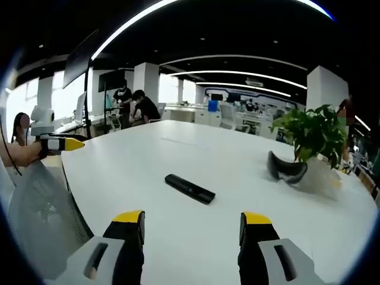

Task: Press the specified remote control buttons in sequence, fully releasing each button before pressing the next.

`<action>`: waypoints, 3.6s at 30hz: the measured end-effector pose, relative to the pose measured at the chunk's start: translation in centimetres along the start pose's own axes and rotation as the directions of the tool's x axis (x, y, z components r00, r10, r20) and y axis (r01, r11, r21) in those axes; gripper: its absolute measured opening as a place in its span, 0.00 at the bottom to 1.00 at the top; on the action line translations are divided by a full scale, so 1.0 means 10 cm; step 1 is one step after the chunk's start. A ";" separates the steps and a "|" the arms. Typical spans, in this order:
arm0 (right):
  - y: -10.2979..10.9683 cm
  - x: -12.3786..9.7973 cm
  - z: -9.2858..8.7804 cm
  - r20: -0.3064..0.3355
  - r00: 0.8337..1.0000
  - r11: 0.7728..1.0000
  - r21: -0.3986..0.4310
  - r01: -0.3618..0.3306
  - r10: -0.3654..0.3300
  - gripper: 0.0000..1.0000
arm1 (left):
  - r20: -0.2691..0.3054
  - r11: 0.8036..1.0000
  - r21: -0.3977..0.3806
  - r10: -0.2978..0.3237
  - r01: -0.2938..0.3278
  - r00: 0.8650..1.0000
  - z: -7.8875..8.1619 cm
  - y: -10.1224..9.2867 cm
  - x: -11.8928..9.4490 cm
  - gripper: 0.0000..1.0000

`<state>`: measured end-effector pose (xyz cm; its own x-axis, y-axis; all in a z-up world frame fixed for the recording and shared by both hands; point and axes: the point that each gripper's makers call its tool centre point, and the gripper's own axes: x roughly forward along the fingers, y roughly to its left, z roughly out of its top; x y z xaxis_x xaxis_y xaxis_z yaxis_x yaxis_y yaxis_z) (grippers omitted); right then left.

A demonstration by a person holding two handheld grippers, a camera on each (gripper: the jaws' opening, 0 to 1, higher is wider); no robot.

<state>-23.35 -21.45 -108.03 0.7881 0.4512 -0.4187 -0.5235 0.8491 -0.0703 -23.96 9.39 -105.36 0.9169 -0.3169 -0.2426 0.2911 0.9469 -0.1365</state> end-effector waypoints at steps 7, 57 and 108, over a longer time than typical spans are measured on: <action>-0.17 -0.08 -0.03 0.005 0.998 0.996 0.064 0.067 -0.067 0.55 | -0.064 0.997 0.076 0.033 -0.028 0.997 -0.11 0.00 0.01 0.82; 0.14 0.03 -0.19 -0.082 0.987 0.986 0.100 -0.130 0.139 0.30 | -0.570 0.719 0.247 -0.434 0.650 0.697 -0.41 -1.00 1.54 0.39; -0.04 0.04 -0.36 -0.151 0.987 0.993 0.111 -0.045 0.062 0.33 | -0.946 0.238 0.289 -0.076 0.927 0.314 -1.11 -1.02 2.10 0.23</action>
<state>-23.99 -22.58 -111.40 0.6964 0.4564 -0.5539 -0.5195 0.8530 0.0497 -10.68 -7.56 -119.75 0.0077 -0.2233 -0.9747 0.9984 -0.0527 0.0200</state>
